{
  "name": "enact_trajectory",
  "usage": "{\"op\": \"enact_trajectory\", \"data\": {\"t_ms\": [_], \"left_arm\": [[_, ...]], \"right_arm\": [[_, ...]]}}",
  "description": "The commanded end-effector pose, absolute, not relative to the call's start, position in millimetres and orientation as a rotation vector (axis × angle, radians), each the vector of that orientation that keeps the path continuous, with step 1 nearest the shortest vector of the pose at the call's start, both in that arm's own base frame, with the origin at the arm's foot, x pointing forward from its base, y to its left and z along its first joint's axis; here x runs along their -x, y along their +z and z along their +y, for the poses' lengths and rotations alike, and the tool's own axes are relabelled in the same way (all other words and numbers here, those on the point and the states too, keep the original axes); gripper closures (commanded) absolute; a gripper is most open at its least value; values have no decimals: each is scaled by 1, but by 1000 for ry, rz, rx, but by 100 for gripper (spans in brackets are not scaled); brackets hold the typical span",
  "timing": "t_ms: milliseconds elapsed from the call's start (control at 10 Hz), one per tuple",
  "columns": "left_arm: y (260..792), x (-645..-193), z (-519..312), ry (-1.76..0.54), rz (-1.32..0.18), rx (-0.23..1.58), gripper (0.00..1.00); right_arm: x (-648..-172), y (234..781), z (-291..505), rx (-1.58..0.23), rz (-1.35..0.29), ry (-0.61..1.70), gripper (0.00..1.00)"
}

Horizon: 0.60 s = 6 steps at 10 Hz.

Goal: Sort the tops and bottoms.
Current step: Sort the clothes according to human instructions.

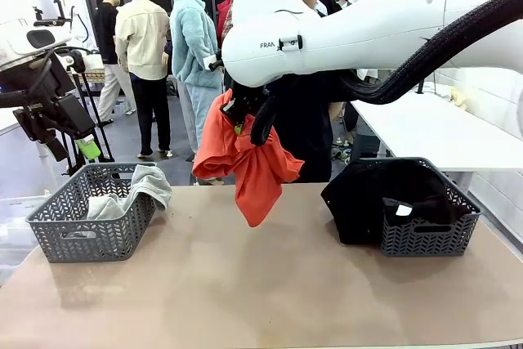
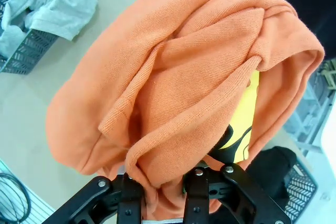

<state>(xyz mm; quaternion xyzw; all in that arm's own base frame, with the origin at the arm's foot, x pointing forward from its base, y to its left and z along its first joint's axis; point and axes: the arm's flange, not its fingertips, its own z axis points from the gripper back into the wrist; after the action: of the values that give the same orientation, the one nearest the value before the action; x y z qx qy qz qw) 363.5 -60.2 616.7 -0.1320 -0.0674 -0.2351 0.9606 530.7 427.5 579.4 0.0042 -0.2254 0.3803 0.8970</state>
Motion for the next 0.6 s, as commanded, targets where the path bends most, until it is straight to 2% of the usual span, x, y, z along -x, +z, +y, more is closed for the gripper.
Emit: {"op": "enact_trajectory", "data": {"t_ms": [0, 500], "left_arm": [[617, -365, -59, -479, -149, 255, 0], [617, -365, -59, -479, -149, 255, 0]], "right_arm": [[-530, 584, 427, -9, -469, 786, 100], [-530, 584, 427, -9, -469, 786, 100]]}}
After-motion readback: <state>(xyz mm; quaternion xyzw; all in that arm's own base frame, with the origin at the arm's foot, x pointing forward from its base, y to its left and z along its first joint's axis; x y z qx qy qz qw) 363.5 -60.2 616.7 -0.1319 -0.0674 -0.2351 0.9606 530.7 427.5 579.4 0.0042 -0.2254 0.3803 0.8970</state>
